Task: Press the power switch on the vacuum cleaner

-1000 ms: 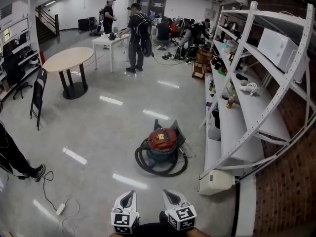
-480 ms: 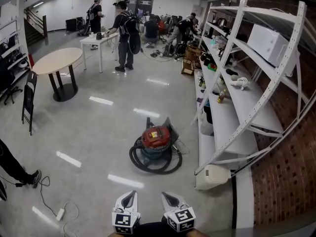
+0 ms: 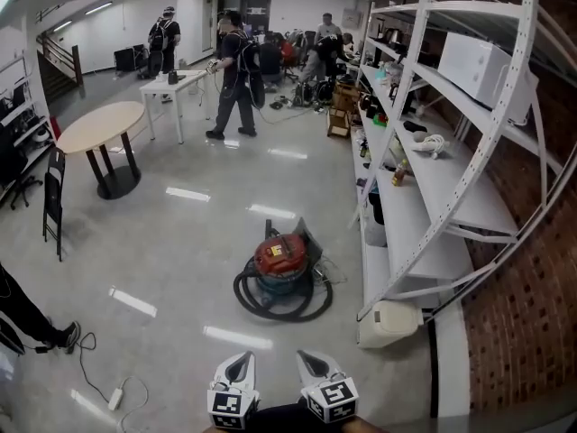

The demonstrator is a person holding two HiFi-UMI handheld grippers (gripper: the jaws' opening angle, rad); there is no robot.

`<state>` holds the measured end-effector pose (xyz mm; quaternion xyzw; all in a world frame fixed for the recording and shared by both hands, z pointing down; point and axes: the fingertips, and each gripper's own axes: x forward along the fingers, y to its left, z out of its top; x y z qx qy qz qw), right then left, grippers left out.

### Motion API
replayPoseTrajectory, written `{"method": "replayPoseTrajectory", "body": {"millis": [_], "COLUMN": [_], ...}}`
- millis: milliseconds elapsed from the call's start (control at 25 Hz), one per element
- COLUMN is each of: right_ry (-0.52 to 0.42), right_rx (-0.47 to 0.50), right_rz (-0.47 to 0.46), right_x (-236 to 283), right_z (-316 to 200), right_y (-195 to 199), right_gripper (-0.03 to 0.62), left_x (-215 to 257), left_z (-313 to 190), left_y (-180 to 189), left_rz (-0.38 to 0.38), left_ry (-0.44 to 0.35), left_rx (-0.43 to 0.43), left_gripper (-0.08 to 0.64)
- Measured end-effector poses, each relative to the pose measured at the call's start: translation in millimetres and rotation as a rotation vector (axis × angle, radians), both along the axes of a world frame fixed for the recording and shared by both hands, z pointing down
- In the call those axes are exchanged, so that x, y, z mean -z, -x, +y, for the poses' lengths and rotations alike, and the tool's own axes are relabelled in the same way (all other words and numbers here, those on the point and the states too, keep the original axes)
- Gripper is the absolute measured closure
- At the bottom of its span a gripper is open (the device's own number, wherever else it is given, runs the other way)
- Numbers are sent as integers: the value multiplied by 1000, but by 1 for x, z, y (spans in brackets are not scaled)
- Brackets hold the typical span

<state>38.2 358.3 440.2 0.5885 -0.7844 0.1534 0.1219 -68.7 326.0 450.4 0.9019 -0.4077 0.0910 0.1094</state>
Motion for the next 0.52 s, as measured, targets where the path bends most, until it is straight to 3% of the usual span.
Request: {"method": "replayPoseTrajectory", "body": {"millis": [520], "right_ry": [4], "right_rx": [17], "right_rz": [-16], "right_x": [-2], "right_z": [10], "right_y": [-35], "right_gripper": [601], "left_x": [4], "left_z": [17], "left_y": [-40], "left_rz": [-16], "left_ry": [17], "left_rx": [-7], "left_gripper": [545]}}
